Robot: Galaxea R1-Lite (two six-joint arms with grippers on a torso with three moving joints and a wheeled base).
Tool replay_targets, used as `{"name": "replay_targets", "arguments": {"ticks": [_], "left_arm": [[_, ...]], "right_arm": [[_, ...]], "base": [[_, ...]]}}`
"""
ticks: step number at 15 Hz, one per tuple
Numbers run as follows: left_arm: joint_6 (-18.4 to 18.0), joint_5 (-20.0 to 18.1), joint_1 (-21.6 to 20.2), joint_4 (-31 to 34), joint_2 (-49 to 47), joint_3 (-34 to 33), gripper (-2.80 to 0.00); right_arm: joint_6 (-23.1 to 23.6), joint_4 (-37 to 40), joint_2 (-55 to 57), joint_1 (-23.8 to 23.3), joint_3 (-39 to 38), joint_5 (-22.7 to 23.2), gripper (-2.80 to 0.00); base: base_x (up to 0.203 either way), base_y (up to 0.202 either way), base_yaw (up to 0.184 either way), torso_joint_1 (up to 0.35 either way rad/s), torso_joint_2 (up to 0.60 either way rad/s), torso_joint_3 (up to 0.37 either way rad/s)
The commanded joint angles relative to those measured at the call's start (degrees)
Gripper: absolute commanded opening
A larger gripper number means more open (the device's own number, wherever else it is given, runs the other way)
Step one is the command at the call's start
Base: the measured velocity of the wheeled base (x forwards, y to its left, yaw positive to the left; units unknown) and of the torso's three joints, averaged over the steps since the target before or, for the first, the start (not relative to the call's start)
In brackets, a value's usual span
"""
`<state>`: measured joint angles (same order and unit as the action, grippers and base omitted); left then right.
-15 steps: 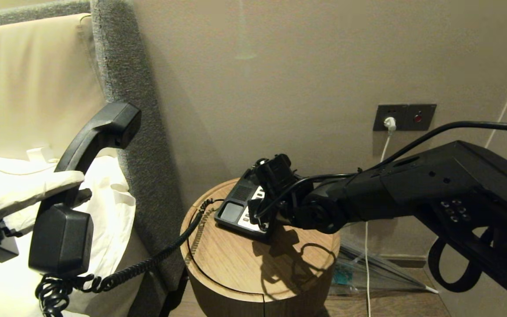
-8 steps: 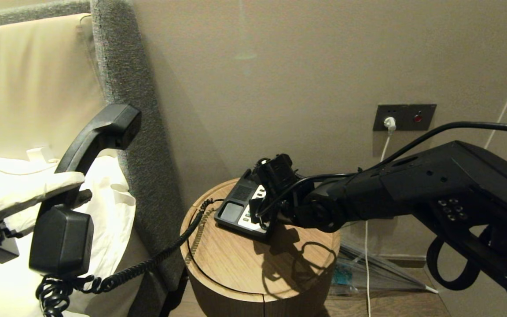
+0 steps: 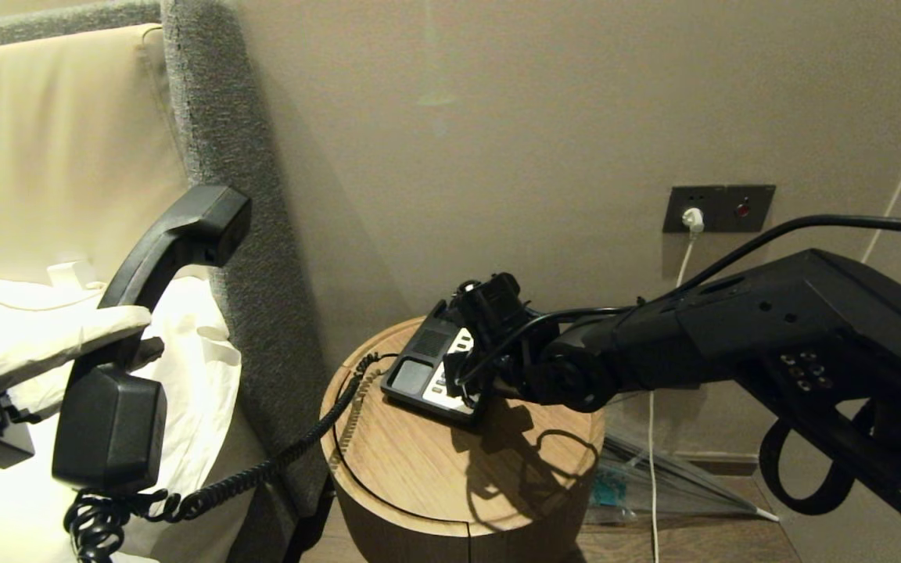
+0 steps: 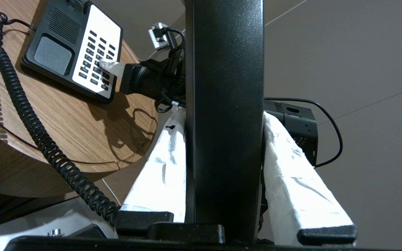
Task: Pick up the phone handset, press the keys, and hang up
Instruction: Dial the number
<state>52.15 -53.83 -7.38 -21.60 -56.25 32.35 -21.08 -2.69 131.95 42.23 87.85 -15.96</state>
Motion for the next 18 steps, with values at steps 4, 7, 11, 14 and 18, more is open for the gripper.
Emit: {"name": "replay_targets", "arguments": {"ticks": [4,7,11,14,18], "left_arm": [[0.32,-0.31,-0.01,-0.16,0.02,0.08,-2.80],[0.32,-0.31,-0.01,-0.20,-0.17,0.08,-2.80],[0.32,-0.31,-0.01,-0.11,-0.09,0.08,-2.80],[0.32,-0.31,-0.01,-0.19,-0.09,0.08,-2.80],[0.32,-0.31,-0.01,-0.11,-0.09,-0.01,-2.80]], "right_arm": [[-0.02,0.54,-2.95,0.05,-2.24,-0.05,-2.80],[-0.02,0.58,-3.19,0.14,-2.94,-0.04,-2.80],[-0.18,0.65,-3.19,0.89,-3.35,0.36,-2.80],[-0.36,1.72,-3.72,1.20,-3.83,0.67,-2.80],[-0.46,1.85,-3.98,1.89,-4.36,0.75,-2.80]], "base": [[0.000,0.000,0.000,0.000,0.00,0.000],[0.000,0.000,0.000,0.000,0.00,0.000],[0.000,0.000,0.000,0.000,0.00,0.000],[0.000,0.000,0.000,0.000,0.00,0.000],[0.000,0.000,0.000,0.000,0.00,0.000]]}}
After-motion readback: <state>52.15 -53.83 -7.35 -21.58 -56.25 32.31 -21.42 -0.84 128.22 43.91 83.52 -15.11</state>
